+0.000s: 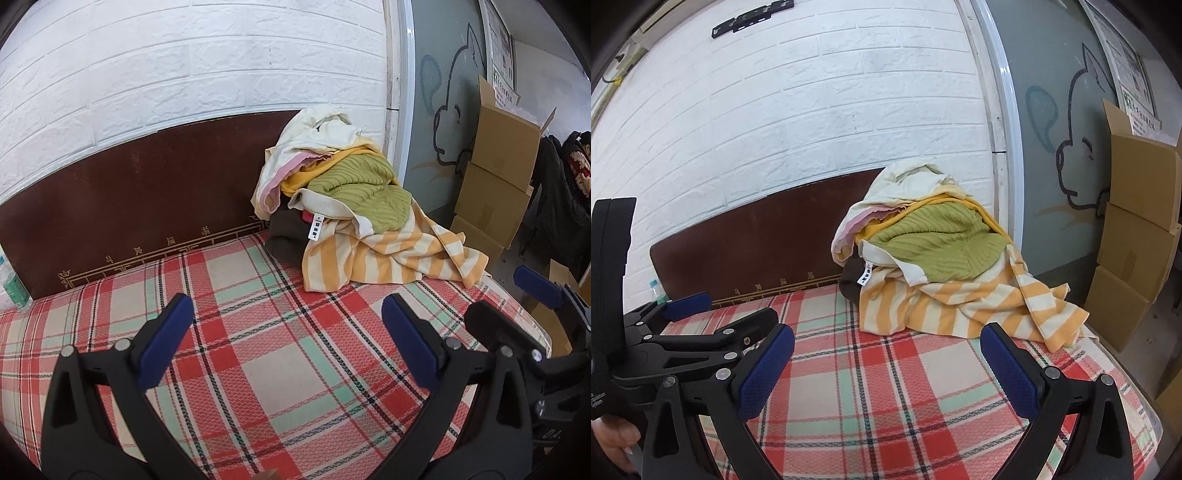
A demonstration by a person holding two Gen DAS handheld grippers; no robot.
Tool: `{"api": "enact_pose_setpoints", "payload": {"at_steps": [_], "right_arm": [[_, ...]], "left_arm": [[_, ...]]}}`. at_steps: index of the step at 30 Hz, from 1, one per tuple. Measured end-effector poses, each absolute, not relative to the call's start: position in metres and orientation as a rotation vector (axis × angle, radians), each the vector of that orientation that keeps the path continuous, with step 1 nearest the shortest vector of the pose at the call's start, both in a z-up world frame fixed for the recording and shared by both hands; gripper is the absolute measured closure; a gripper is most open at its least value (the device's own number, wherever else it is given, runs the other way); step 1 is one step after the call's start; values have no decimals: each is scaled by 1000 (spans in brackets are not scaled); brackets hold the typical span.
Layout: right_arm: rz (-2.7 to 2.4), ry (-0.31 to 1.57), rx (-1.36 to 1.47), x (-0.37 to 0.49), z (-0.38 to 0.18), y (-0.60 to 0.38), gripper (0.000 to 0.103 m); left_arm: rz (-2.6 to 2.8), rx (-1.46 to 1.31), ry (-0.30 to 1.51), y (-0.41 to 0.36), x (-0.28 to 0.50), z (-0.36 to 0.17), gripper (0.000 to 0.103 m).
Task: Fold clothes
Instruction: 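Move both grippers toward the clothes pile on the bed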
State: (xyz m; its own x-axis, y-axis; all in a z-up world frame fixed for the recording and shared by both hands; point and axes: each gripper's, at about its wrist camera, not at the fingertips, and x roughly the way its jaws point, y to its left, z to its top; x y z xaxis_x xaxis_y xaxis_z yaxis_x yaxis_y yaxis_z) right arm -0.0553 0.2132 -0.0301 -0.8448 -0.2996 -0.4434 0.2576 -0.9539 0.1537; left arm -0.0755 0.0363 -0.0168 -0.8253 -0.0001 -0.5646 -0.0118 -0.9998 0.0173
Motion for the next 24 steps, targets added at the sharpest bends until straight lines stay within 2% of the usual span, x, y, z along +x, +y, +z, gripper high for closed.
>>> {"api": "enact_pose_setpoints", "payload": {"at_steps": [24], "right_arm": [[-2745, -113, 663, -99, -27, 216, 0]], "left_arm": [[3010, -939, 27, 40, -108, -25, 1]]}}
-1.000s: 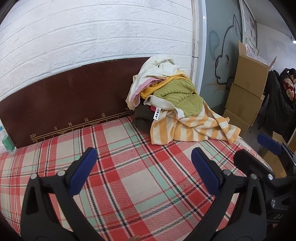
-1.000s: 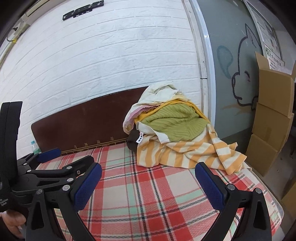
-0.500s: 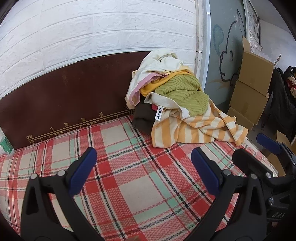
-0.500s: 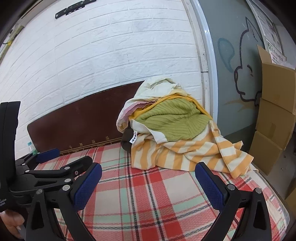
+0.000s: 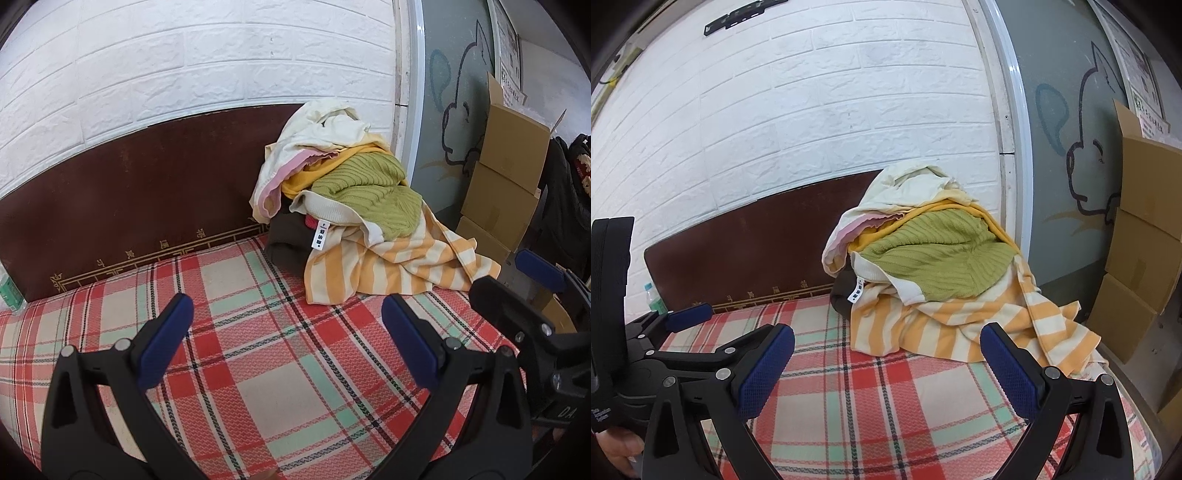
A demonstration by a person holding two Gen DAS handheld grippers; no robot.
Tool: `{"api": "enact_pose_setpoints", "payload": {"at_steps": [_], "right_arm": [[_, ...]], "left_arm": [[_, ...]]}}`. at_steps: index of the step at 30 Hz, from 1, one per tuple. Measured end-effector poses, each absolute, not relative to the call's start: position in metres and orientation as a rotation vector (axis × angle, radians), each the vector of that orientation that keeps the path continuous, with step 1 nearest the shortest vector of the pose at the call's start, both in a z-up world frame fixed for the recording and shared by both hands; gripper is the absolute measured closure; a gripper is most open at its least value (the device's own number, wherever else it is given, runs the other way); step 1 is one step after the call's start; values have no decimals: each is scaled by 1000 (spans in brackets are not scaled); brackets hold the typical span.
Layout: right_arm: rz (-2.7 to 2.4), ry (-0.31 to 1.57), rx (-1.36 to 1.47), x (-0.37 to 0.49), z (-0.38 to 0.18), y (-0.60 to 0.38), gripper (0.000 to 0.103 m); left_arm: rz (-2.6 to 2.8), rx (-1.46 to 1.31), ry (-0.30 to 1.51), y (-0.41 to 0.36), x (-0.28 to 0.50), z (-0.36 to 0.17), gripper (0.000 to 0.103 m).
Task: Fold clothes
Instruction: 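Move both grippers toward the clothes pile on the bed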
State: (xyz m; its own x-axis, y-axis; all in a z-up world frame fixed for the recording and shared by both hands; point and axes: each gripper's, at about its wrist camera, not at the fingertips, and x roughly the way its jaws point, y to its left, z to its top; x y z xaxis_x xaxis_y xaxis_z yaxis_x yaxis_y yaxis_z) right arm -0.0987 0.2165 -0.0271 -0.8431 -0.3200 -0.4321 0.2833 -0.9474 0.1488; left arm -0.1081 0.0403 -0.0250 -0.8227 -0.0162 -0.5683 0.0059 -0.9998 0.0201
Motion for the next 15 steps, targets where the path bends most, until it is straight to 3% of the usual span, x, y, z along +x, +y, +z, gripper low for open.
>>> {"api": "enact_pose_setpoints", "payload": {"at_steps": [15], "right_arm": [[-2713, -94, 676, -133, -27, 216, 0]], "left_arm": [[-2957, 985, 7, 31, -132, -38, 1]]}}
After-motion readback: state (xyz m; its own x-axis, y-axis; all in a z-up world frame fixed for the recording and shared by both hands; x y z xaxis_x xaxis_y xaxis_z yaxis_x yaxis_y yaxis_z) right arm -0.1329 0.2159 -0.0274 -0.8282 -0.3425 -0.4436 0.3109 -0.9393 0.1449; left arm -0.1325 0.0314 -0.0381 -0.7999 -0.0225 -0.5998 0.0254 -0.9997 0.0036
